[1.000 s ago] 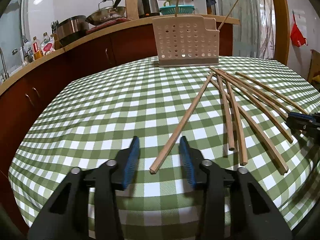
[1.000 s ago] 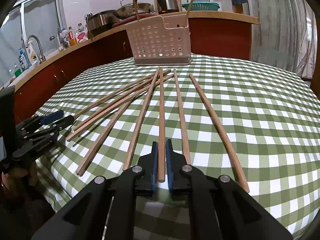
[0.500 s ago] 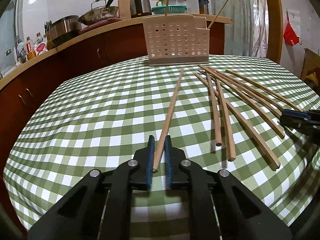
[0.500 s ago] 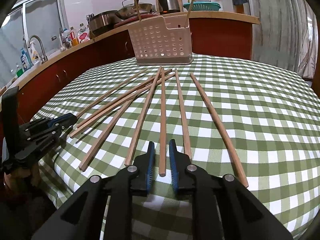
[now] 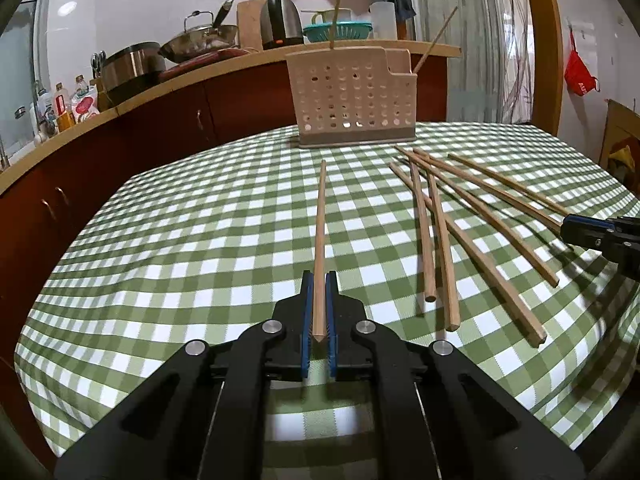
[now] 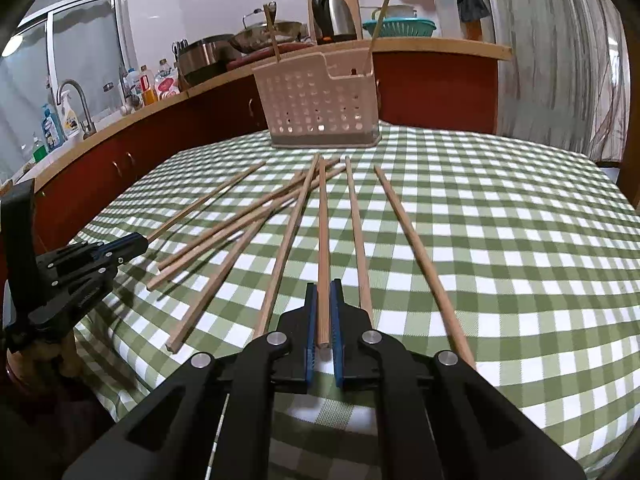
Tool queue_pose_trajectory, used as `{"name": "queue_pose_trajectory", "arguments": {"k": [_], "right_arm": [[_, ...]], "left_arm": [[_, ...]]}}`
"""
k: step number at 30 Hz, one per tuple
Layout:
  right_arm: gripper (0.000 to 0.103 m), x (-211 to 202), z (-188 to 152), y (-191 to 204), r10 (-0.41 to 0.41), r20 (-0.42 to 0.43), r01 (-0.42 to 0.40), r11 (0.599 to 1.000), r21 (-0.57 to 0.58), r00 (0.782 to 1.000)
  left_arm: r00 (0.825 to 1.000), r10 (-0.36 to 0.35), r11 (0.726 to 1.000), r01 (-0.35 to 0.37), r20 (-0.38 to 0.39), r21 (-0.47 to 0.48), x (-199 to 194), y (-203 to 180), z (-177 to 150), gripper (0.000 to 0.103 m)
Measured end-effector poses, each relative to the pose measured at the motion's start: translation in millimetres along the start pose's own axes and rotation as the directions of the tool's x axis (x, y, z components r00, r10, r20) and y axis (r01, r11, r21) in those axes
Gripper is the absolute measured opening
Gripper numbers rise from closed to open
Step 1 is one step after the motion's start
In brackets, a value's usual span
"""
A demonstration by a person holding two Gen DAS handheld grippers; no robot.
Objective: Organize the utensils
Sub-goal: 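Lift both held chopsticks and carry them above the utensil holder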
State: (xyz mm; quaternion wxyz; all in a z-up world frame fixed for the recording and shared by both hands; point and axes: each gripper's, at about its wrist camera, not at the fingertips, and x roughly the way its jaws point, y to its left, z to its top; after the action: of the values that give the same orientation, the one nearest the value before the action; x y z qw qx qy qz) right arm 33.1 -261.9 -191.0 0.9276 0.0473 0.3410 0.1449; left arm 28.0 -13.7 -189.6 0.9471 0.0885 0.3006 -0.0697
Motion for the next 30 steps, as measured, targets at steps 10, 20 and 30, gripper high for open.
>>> {"name": "queue_pose_trajectory", "arguments": {"k": [10,20,30], "right_arm": [[0.007,-23,16,8,-0.012,0.087,0.014,1.000,-0.024,0.996],[0.007,-49,39,16,-0.011,0.173,0.020,0.999,-0.048,0.985],[0.007,-66,52,22,-0.009,0.223,0.025,0.997,-0.069,0.975]], "left_arm": [[0.999,0.004,0.999,-0.003,0.042,-0.035,-20,7,12,0.006],[0.995,0.004,0.999,0.001,0.103,-0.054,-45,10,32,0.007],[0.992,0.007,0.995,0.005,0.124,-0.099,-66,18,48,0.006]]}}
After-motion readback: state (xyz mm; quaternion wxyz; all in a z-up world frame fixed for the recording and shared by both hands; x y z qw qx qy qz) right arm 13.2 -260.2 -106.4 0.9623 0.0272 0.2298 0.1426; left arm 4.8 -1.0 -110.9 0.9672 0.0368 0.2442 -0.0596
